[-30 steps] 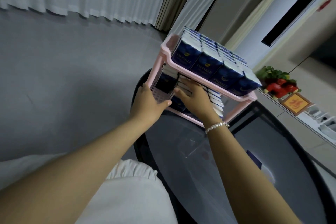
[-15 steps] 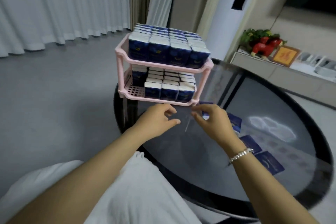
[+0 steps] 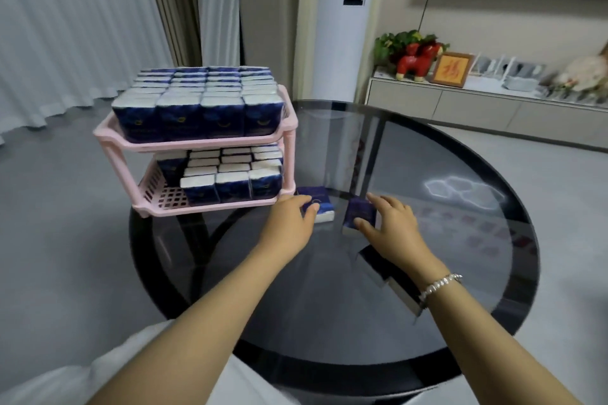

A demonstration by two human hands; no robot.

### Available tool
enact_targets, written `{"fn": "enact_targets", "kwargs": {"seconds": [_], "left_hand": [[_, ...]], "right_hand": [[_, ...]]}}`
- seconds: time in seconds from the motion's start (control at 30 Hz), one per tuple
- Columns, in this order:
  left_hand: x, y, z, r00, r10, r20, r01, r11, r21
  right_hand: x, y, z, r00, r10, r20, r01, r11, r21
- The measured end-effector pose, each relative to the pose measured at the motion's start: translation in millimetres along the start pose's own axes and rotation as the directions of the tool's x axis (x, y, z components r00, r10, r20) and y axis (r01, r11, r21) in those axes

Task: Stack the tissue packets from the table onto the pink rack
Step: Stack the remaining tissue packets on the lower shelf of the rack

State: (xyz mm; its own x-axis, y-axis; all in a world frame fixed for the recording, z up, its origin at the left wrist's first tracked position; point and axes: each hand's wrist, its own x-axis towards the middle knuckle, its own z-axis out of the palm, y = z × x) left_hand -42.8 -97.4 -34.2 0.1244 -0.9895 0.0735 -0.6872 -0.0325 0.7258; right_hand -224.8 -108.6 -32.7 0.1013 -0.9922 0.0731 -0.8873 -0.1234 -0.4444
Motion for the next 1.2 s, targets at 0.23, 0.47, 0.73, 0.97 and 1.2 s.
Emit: {"fn": "enact_targets", "kwargs": {"seconds": [0.23,0.47,0.73,0.97,1.2], "left_hand": [[20,-1,39,0.979,-0.152,-0.136,0.17,0.978,0.125],[30,-9,43,0.959,-0.258,-0.118,0.229,0.949,-0.216],[14,-1,6,0.98,-0.198,0.033,0.17,0.726,-0.666],[-4,3,-15,0.957,-0.083,0.277,0.281,0.494,-0.823],[-21,11,-20,0.976,-0.058,0.21,0.207,0.556,-0.805]], "right_hand": [[26,7,-2,0.961,0.105,0.258,-0.154,0.972,0.177],[25,8,2,0.987,0.092,0.135,-0.148,0.855,0.498],[13,-10,0,0.989,0.14,-0.043,-0.034,0.503,0.864],[-10,-39,8,0.994,0.101,0.039,-0.073,0.357,0.931],[-23,-54,27,0.98,0.18,0.085,-0.129,0.248,0.96]]}}
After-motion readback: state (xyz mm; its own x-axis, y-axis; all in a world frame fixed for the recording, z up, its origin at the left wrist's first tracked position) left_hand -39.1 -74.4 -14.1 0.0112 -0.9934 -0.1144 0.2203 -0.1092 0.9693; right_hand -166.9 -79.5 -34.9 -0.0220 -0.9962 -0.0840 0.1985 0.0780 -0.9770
